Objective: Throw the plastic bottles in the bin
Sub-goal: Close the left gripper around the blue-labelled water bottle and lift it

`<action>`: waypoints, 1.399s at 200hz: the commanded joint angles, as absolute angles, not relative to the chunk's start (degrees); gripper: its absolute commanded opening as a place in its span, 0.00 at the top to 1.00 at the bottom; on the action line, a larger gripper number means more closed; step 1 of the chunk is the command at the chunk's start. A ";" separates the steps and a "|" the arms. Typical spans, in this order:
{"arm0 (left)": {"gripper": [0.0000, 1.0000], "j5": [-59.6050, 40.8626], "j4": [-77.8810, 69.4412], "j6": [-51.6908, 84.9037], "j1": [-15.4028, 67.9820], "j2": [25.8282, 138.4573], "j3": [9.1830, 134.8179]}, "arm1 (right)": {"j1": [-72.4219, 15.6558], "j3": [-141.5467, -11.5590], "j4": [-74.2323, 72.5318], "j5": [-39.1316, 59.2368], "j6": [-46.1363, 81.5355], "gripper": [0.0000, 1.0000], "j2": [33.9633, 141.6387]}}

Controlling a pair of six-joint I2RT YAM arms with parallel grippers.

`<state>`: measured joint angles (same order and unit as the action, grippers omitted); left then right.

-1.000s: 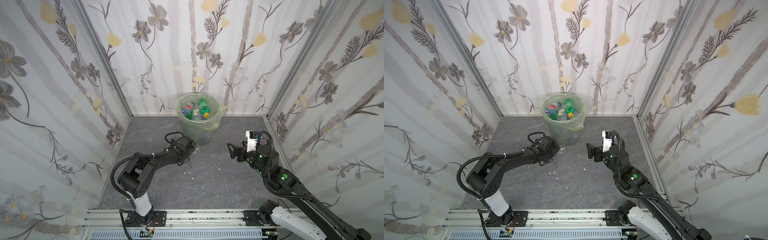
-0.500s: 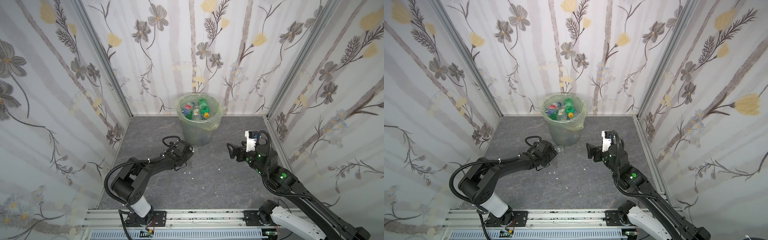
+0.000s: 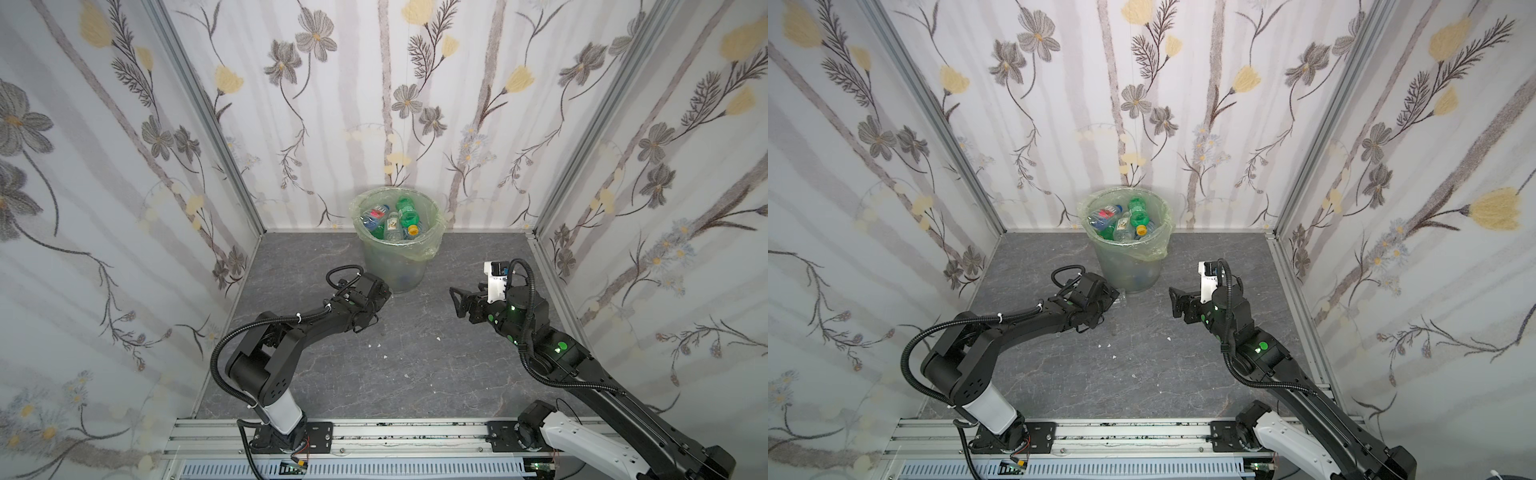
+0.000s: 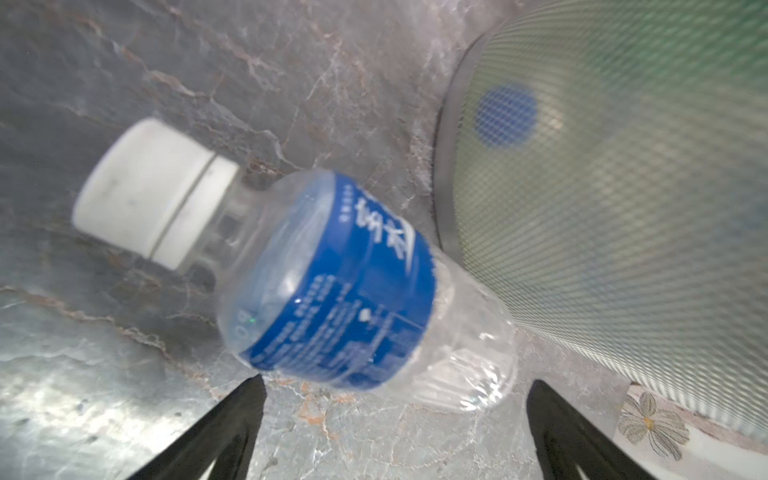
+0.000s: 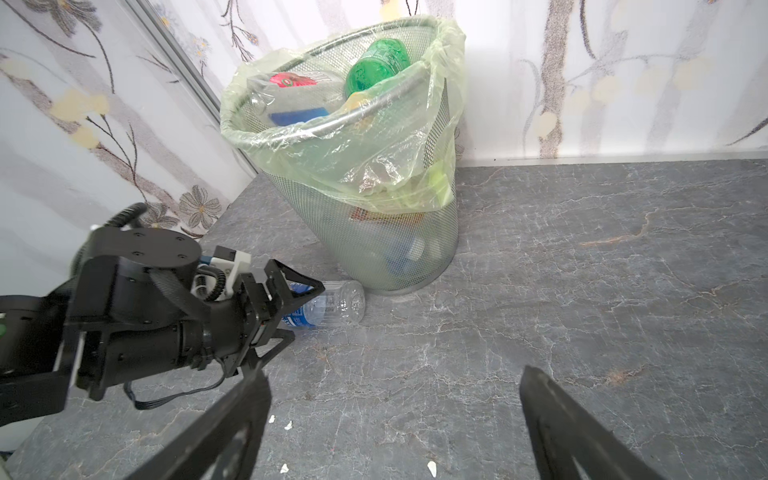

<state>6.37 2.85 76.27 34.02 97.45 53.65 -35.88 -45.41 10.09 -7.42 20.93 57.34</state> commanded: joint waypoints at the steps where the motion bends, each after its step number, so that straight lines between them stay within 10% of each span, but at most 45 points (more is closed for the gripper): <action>1: 0.00 5.83 1.07 80.85 33.92 100.18 54.25 | -35.78 -45.20 8.80 -7.29 20.65 0.06 56.33; 129: 0.23 5.67 -0.26 70.84 32.23 90.78 41.51 | -35.25 -43.77 9.76 -8.00 20.13 0.06 54.35; 164: 0.03 6.94 -0.43 74.07 31.99 84.99 40.80 | -35.26 -43.68 8.99 -7.05 20.30 0.06 55.52; 280: 0.00 6.17 -0.53 88.03 31.25 91.40 47.42 | -35.16 -43.59 7.91 -5.21 19.69 0.05 56.60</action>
<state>5.93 -0.56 82.54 31.53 89.52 46.78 -35.22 -43.79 10.09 -5.93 20.43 56.45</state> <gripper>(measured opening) 0.997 0.944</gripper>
